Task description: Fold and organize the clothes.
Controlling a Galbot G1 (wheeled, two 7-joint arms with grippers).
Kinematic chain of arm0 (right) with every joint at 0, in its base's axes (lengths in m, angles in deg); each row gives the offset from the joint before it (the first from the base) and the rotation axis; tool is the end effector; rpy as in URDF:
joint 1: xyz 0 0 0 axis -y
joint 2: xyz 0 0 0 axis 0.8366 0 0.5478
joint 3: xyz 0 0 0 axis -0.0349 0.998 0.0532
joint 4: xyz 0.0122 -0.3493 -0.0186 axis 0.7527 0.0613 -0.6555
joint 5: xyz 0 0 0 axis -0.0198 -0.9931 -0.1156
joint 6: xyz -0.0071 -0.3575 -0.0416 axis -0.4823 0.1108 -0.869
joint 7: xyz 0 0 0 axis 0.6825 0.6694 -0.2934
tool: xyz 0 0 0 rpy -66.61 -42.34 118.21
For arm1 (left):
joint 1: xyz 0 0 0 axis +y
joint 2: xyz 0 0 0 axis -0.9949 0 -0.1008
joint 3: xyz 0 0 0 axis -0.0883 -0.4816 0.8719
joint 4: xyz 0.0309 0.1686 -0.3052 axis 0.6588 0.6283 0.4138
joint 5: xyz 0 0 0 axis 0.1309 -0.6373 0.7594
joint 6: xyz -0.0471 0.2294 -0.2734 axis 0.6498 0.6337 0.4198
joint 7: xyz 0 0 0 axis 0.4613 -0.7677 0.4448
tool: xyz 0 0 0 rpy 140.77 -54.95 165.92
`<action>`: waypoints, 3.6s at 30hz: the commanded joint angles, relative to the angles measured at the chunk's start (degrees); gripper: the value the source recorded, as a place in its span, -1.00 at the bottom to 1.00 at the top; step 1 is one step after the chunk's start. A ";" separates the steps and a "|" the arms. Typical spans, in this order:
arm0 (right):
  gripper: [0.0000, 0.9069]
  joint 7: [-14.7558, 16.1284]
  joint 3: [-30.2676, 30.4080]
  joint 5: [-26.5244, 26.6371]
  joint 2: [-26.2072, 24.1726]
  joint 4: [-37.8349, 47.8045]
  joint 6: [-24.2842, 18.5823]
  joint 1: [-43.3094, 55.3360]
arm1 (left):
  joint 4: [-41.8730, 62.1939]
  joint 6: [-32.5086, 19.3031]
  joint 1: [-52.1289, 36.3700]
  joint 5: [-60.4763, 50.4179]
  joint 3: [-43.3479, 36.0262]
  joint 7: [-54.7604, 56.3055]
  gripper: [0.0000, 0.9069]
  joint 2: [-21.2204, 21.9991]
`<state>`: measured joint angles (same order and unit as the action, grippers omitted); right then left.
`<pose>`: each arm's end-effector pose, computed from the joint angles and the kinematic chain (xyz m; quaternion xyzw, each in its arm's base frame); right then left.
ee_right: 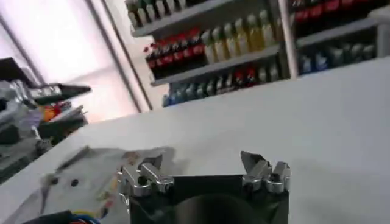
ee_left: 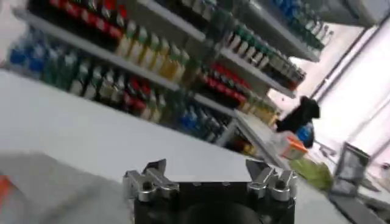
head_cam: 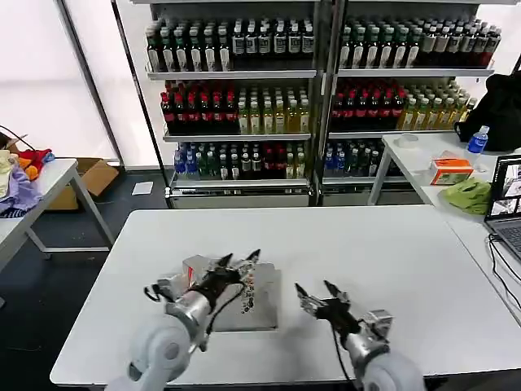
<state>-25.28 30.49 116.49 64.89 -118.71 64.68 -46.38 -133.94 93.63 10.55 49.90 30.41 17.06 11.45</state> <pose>0.2596 0.0035 -0.2871 0.1860 -0.9501 -0.1417 0.2067 0.2933 -0.0175 -0.2250 -0.1848 -0.9386 0.2237 0.1866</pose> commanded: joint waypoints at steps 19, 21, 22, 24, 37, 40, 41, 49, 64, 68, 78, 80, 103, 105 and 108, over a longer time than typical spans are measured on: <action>-1.00 -11.47 16.56 2.91 0.74 5.92 8.72 12.27 | -5.67 -0.56 7.49 -0.95 23.66 -5.81 1.00 -6.56; -1.00 -7.58 14.68 1.19 -2.12 5.25 8.71 11.96 | -5.45 -0.63 7.85 -0.70 23.72 -5.88 1.00 -6.76; -1.00 -6.74 13.56 0.43 -2.92 5.14 8.72 11.82 | -5.34 -0.66 8.02 -0.40 23.88 -5.90 1.00 -6.97; -1.00 -5.07 10.59 -0.94 -5.32 4.98 8.72 11.43 | -5.22 -0.66 8.24 0.17 24.29 -5.88 1.00 -7.07; 1.00 5.68 -0.71 -6.16 -16.22 5.87 8.54 8.53 | -4.18 -0.71 7.49 0.39 22.93 -5.75 1.00 -5.27; 1.00 4.63 -2.97 -10.69 -13.44 4.23 6.56 7.80 | -4.36 -0.54 7.51 0.34 22.40 -5.44 1.00 -4.87; 1.00 4.61 -4.06 -11.50 -13.18 2.60 5.71 7.28 | -4.65 -0.53 7.74 0.34 22.35 -5.52 1.00 -5.00; 1.00 -1.00 -0.83 -15.83 -7.31 -3.79 4.84 11.20 | -5.21 -0.27 7.24 0.15 22.10 -5.36 1.00 -5.33; 1.00 -6.71 22.90 -28.16 10.94 26.71 7.04 24.71 | -5.19 -0.71 9.53 0.65 25.07 -6.02 1.00 -5.65; 1.00 -7.49 22.86 -28.84 6.99 22.91 8.56 23.88 | -4.75 -0.85 9.09 1.23 25.22 -6.10 1.00 -5.49; 1.00 -6.39 4.92 -20.22 -4.32 0.98 1.46 14.61 | -4.12 -1.35 8.33 0.75 23.61 -6.70 1.00 -5.53; 1.00 -4.77 -2.65 -19.80 -6.43 -3.83 -2.12 9.79 | -4.15 -1.59 8.29 0.39 23.14 -6.91 1.00 -5.25; 1.00 19.45 -31.80 -12.19 1.30 2.73 -25.28 -15.40 | -4.56 -6.87 14.70 -11.15 20.37 -12.78 1.00 -1.23; 1.00 19.54 -31.51 -12.21 1.30 3.00 -25.59 -15.70 | -4.38 -7.32 15.23 -11.64 20.27 -13.15 1.00 -0.91; 1.00 19.04 -29.88 -13.50 0.83 2.40 -26.03 -15.93 | -4.21 -8.70 16.33 -14.38 20.41 -14.62 1.00 -0.16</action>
<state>-10.95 5.32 102.93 64.45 -116.30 44.80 -55.99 -138.37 87.53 23.97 41.35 50.78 5.01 9.91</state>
